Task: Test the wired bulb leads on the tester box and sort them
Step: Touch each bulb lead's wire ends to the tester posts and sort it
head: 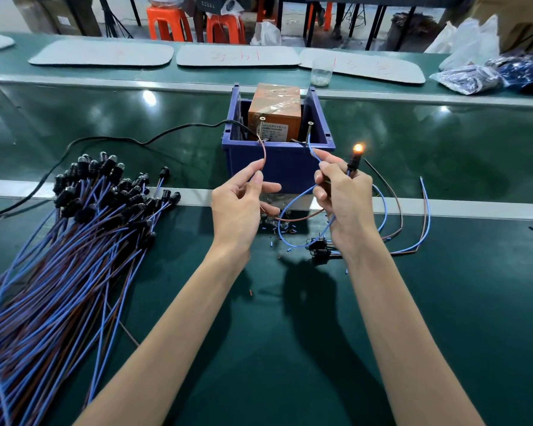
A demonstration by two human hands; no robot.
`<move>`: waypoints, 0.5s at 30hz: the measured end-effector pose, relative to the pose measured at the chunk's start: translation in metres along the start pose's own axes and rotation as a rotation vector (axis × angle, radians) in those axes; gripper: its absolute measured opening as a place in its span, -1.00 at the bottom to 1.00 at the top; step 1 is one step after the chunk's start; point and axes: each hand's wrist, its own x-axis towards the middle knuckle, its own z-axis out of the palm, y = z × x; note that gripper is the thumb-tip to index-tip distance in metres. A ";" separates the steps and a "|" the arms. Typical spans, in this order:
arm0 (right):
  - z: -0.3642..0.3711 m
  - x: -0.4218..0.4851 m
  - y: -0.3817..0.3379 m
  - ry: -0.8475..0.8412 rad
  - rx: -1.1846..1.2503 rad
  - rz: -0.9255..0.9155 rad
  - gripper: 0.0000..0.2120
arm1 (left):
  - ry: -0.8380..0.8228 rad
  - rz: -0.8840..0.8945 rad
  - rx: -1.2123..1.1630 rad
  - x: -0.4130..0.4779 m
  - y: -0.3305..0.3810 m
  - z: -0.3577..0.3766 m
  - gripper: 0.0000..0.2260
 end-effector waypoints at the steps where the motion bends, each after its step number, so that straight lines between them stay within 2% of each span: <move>1: 0.000 0.000 0.000 0.000 0.000 -0.002 -0.75 | -0.001 0.000 0.000 0.000 0.000 0.000 -0.78; 5: 0.001 0.001 0.000 0.016 0.001 0.003 -0.76 | -0.009 -0.001 0.002 -0.001 0.000 0.000 -0.78; 9: 0.001 0.002 0.000 0.037 0.036 0.014 -0.63 | -0.011 -0.003 -0.005 -0.002 0.001 0.001 -0.78; 15: 0.000 0.002 0.000 0.037 0.016 0.020 -0.75 | -0.012 -0.005 0.006 -0.002 0.002 0.000 -0.78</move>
